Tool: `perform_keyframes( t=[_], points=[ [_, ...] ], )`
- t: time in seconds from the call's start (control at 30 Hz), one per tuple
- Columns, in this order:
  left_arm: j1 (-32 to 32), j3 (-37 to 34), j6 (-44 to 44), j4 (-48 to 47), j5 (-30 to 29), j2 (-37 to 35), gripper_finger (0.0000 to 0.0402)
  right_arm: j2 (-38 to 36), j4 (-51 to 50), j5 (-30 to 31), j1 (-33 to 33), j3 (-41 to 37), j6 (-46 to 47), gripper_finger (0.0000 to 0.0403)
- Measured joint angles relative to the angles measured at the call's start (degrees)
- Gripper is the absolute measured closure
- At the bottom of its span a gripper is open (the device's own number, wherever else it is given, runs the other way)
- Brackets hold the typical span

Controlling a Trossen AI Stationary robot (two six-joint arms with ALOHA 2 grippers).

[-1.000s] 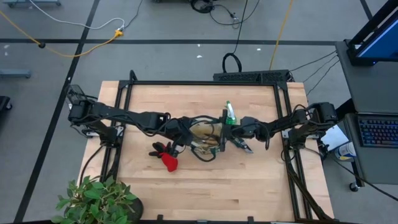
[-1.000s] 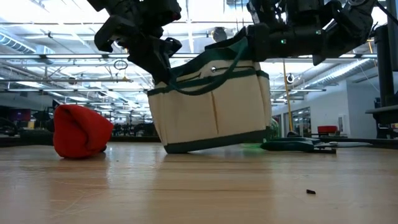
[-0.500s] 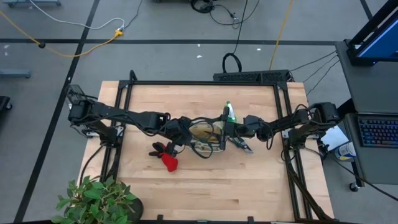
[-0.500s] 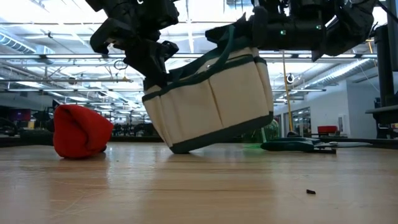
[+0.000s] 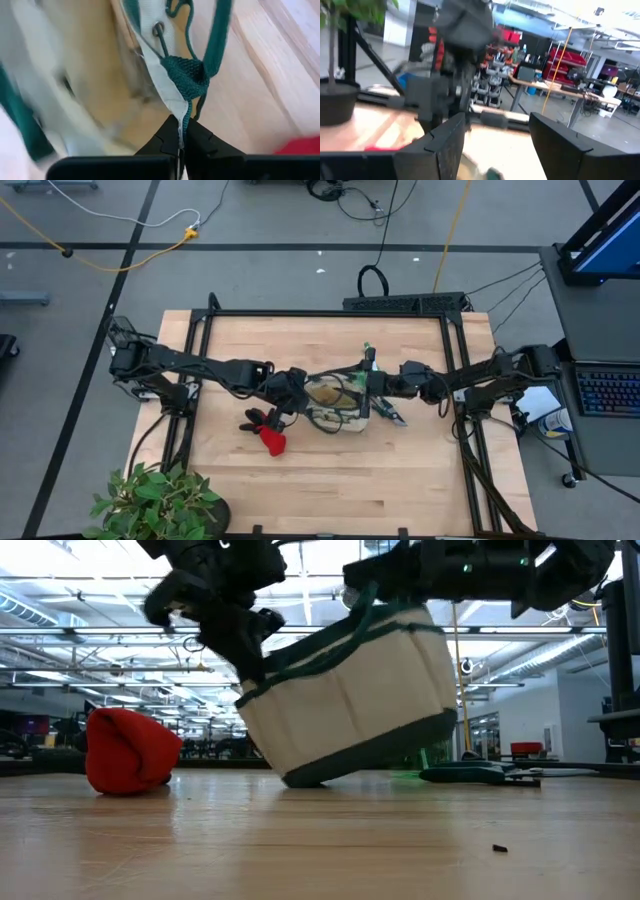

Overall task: Pick & Place Garden tools in Gardening bag
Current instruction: Adjust the light brown gardening bag

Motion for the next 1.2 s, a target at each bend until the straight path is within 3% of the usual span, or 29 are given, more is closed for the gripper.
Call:
perform_keyframes(
  t=[0.37, 0.5, 0.8, 1.03, 1.2],
  points=[
    [0.0, 0.0, -1.6, -0.7, -0.2, 0.0, 0.0396, -3.2, -9.1, -0.1, 0.0, 0.0, 0.2, 0.0151],
    [-0.1, 0.0, -3.2, -0.8, -3.5, 0.0, 0.0384, -5.2, -8.3, 0.1, 0.0, 0.0, -1.5, 0.0138],
    [-0.5, 0.0, -5.8, 5.8, -2.9, 0.1, 0.0391, -11.6, -13.9, 0.5, 0.0, 0.0, -2.8, 0.0146],
    [-0.5, 0.0, -5.9, 8.4, -2.9, 0.1, 0.0314, -16.0, -31.6, 11.5, 0.0, 0.0, 0.5, 0.0153],
    [-1.1, 0.0, -5.4, 8.4, -2.9, 0.1, 0.0263, -18.4, -39.7, 22.9, 0.0, 0.0, 4.7, 0.0152]
  ],
)
